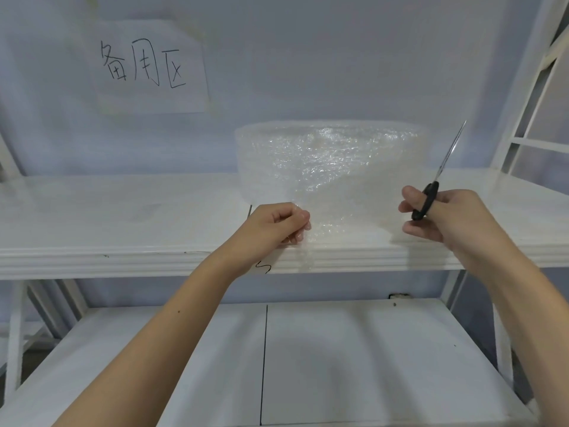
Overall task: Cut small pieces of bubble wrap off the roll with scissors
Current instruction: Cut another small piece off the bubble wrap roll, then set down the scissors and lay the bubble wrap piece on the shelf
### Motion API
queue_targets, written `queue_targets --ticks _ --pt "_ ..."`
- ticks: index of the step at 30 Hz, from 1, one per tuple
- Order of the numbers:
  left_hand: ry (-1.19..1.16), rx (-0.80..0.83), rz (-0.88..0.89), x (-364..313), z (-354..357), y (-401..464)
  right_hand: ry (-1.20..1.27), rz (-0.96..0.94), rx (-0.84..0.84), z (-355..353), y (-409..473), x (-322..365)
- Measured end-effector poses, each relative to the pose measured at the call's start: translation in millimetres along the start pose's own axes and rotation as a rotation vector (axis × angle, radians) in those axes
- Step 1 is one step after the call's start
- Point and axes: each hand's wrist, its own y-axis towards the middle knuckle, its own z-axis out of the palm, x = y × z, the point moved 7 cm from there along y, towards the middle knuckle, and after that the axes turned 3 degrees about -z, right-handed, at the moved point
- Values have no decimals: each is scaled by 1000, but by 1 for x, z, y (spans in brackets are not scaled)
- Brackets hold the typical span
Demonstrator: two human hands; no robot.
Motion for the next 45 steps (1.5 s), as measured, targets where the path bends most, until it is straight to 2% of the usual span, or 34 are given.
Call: queue_targets --ticks 6,12,18,26,34,38,45 --pt "15 29 -3 1 2 0 18 -19 -40 -12 2 0" --pt "17 41 7 0 2 0 -63 -13 -39 -10 4 -10" --pt "9 42 16 0 1 -1 -128 70 -48 -13 11 -21" --pt "22 47 12 1 1 0 -709 70 -156 -31 15 -18" --pt "4 41 8 0 1 -1 -835 110 -188 -38 23 -15" --pt "4 38 14 0 1 -1 -935 149 -92 -31 30 -13" --pt "18 18 5 2 0 0 -1089 68 -66 -15 40 -23"
